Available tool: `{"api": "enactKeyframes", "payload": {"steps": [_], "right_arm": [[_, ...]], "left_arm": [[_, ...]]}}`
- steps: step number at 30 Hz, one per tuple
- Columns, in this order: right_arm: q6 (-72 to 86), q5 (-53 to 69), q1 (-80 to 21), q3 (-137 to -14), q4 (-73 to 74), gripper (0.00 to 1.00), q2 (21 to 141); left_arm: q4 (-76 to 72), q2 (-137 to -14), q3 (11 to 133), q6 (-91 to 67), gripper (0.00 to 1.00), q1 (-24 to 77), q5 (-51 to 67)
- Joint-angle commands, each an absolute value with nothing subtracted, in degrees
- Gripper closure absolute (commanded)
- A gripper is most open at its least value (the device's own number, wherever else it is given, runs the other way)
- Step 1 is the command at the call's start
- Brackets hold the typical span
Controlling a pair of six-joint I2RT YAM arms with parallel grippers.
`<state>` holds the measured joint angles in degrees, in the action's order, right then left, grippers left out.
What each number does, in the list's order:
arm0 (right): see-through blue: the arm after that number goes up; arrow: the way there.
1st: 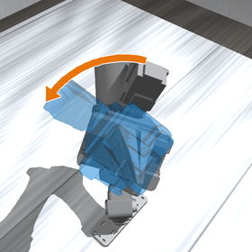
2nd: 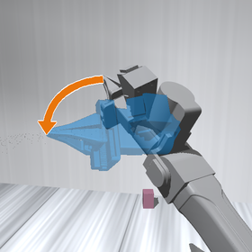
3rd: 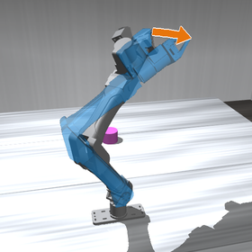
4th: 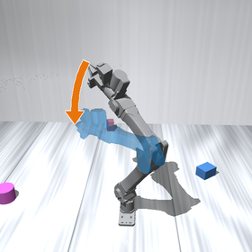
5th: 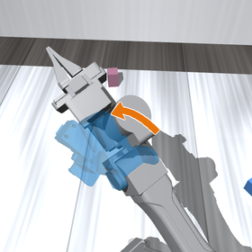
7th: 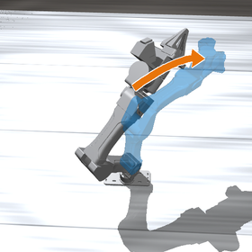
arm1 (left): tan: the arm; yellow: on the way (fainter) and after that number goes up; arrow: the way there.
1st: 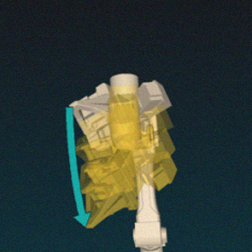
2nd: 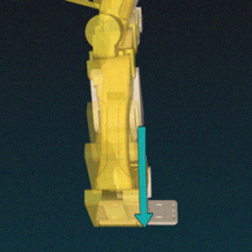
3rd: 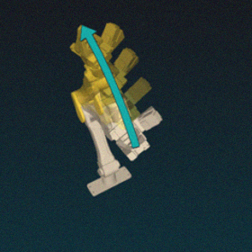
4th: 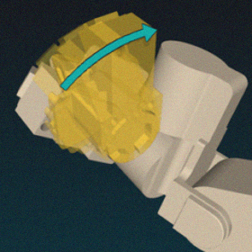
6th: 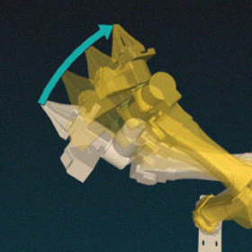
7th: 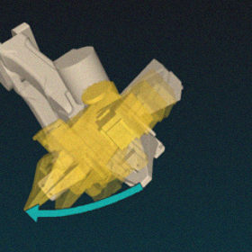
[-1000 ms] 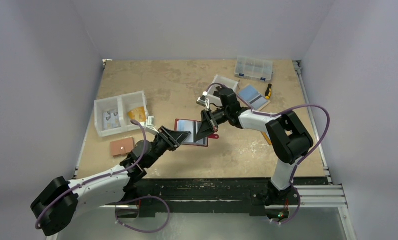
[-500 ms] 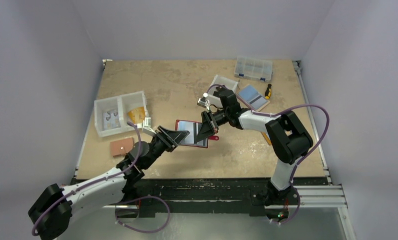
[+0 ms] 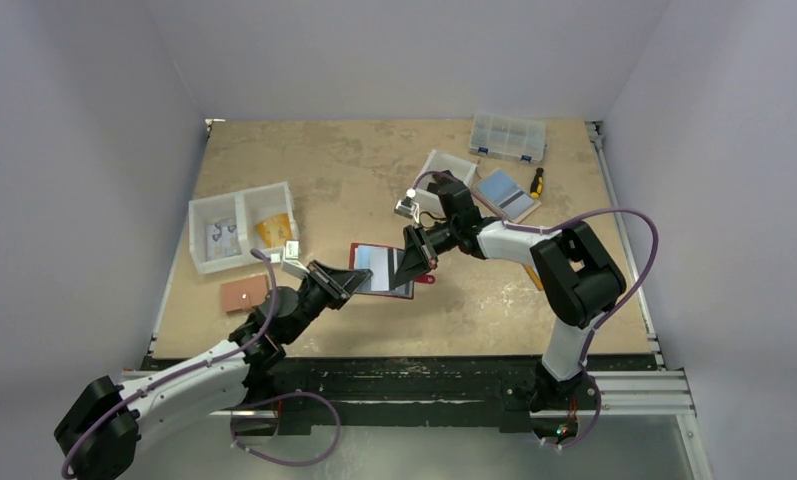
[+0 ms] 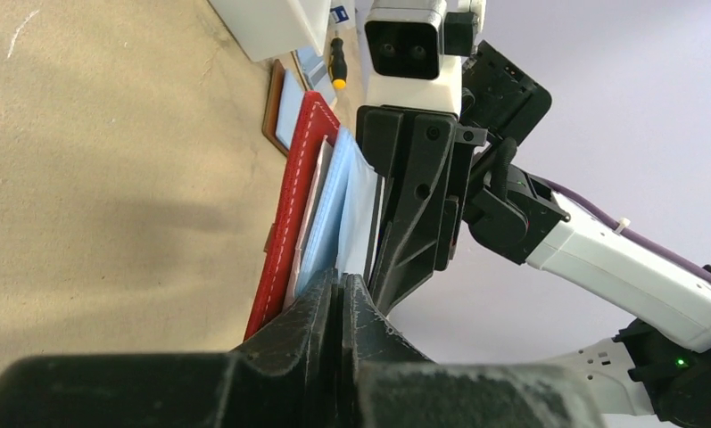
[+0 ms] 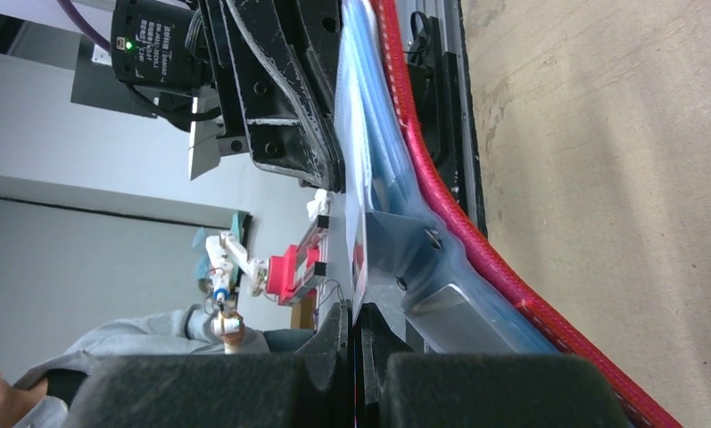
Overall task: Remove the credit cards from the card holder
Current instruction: Remove the credit card from the card holder.
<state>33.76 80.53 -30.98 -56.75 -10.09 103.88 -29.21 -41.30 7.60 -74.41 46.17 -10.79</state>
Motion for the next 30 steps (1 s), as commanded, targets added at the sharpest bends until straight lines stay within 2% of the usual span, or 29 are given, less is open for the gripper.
{"api": "enactKeyframes", "payload": {"steps": [1, 8, 14, 19, 21, 23, 25, 30], "right_arm": [[26.81, 80.66, -30.73, -57.99, -5.29, 1.0, 104.57], [13.69, 75.27, -30.66, -59.31, 8.51, 1.0, 105.21], [3.56, 65.57, -30.67, -61.66, 19.21, 1.0, 107.03], [-3.57, 58.9, -30.67, -63.99, 25.23, 1.0, 105.3], [-6.83, 57.3, -30.67, -64.39, 26.72, 1.0, 103.7], [-10.0, 56.73, -30.64, -64.95, 28.5, 1.0, 102.02], [-12.91, 56.54, -30.66, -65.64, 30.51, 1.0, 100.52], [-20.95, 56.43, -30.65, -67.44, 36.62, 1.0, 97.81]], "left_arm": [[-27.42, -38.41, 7.36, -75.68, 1.0, 46.16, -12.48], [-23.06, -33.27, 2.92, -77.02, 1.0, 46.22, -16.88], [-22.5, -35.49, -2.45, -77.18, 1.0, 45.8, -18.31], [-7.46, -35.83, -0.66, -78.84, 0.98, 45.44, -20.0], [3.51, -35.29, 4.45, -79.11, 0.75, 45.42, -21.79], [13.1, -35.01, 9.12, -78.66, 0.6, 45.41, -23.85], [20.44, -35.0, 13.33, -78.49, 0.51, 45.43, -25.44], [31.72, -36.63, 21.37, -79.38, 0.38, 45.4, -25.99]]}}
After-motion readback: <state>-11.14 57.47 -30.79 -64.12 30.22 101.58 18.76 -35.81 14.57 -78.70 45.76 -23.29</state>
